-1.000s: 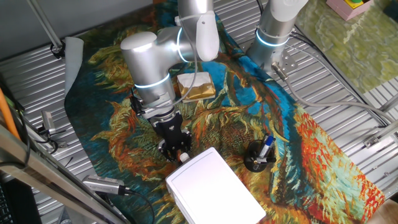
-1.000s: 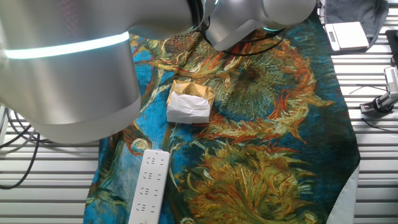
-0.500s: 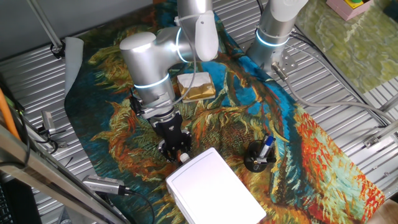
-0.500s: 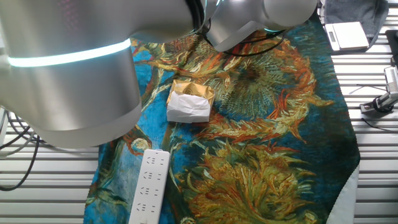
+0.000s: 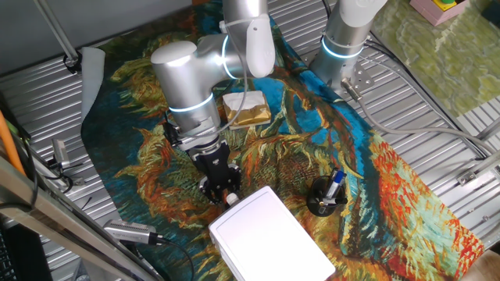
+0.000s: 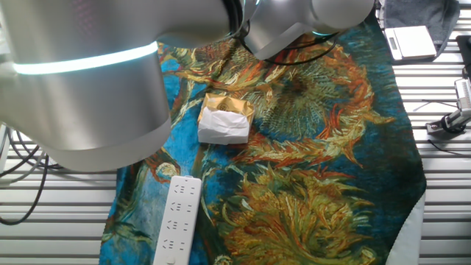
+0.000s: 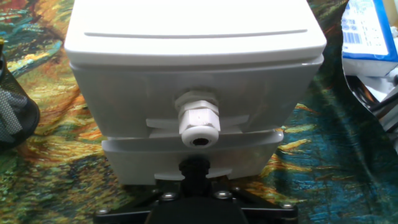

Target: Grasp the handle and close the drawer

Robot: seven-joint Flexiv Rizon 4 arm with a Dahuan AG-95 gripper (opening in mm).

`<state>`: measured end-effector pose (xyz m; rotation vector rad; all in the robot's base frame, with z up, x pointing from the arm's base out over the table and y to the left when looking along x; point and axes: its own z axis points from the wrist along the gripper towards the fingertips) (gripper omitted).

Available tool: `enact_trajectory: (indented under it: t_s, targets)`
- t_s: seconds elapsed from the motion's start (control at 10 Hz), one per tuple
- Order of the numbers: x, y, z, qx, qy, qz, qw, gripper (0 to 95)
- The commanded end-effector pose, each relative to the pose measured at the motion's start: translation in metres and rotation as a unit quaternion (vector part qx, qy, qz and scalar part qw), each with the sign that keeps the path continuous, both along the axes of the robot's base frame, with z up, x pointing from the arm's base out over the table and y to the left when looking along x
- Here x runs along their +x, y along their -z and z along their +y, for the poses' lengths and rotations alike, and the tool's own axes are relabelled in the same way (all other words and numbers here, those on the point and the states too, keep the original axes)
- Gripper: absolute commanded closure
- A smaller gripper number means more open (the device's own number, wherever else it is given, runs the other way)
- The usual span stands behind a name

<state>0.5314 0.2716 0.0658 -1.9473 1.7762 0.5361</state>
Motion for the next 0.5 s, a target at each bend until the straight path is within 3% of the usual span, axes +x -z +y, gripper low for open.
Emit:
enact_trajectory:
  t_s: [0.1, 0.5]
  targets:
    - [-0.0001, 0.0085, 0.0057, 0.0, 0.001, 0.001, 1.0, 95.0]
    - [-0.0024, 0.005, 0.0019, 0.005, 0.004, 0.001, 1.0, 95.0]
